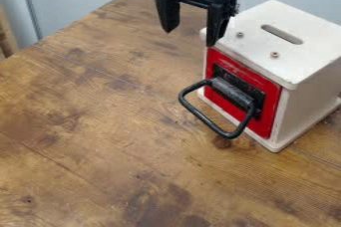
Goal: Close the drawer
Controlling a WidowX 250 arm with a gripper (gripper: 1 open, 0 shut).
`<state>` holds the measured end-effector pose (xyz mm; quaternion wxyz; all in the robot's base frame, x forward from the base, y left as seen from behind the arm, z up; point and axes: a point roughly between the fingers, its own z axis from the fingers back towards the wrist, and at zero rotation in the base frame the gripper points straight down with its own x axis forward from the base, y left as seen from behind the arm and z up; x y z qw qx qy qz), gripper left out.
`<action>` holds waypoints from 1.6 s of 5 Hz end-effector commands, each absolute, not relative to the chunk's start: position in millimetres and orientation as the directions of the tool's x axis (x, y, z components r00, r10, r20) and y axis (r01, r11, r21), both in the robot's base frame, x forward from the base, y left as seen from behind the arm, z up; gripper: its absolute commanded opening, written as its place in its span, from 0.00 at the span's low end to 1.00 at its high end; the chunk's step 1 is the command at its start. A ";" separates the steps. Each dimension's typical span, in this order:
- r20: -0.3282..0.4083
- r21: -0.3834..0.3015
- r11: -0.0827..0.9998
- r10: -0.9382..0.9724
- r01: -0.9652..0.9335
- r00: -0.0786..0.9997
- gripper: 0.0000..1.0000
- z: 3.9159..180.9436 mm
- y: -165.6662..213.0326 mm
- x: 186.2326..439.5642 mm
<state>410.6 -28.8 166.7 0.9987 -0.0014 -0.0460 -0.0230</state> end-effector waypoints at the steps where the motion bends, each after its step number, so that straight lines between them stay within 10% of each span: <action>1: 0.164 0.002 0.999 -0.053 0.053 0.985 1.00 194.3 -31.0 407.8; 8: 0.192 -0.003 0.998 -0.062 0.064 0.979 1.00 205.7 -34.4 404.1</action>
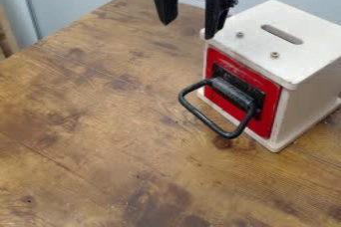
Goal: Close the drawer
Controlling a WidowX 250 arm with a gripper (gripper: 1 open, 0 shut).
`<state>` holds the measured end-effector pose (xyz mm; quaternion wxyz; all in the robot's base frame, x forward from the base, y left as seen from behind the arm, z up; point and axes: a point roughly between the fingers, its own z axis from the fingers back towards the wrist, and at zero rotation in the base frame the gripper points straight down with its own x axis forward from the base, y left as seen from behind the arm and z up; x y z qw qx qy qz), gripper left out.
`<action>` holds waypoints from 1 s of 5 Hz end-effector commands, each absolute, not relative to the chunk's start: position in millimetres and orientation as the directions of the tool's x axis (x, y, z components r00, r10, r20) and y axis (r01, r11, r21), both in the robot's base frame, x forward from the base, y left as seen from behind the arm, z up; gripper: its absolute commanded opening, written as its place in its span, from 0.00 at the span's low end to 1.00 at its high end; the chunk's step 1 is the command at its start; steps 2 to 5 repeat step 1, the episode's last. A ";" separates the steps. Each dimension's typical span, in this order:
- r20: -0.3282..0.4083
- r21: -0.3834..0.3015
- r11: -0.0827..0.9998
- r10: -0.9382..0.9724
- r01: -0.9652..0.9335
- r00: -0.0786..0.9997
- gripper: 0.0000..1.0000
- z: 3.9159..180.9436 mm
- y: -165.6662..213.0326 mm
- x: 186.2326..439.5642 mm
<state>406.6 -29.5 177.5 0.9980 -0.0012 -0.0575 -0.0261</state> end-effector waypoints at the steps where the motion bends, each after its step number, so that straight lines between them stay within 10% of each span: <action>1: 0.177 -0.005 0.998 -0.062 0.064 0.982 1.00 199.5 -34.8 405.5; 5: 0.177 -0.005 0.998 -0.062 0.064 0.982 1.00 199.5 -34.8 405.5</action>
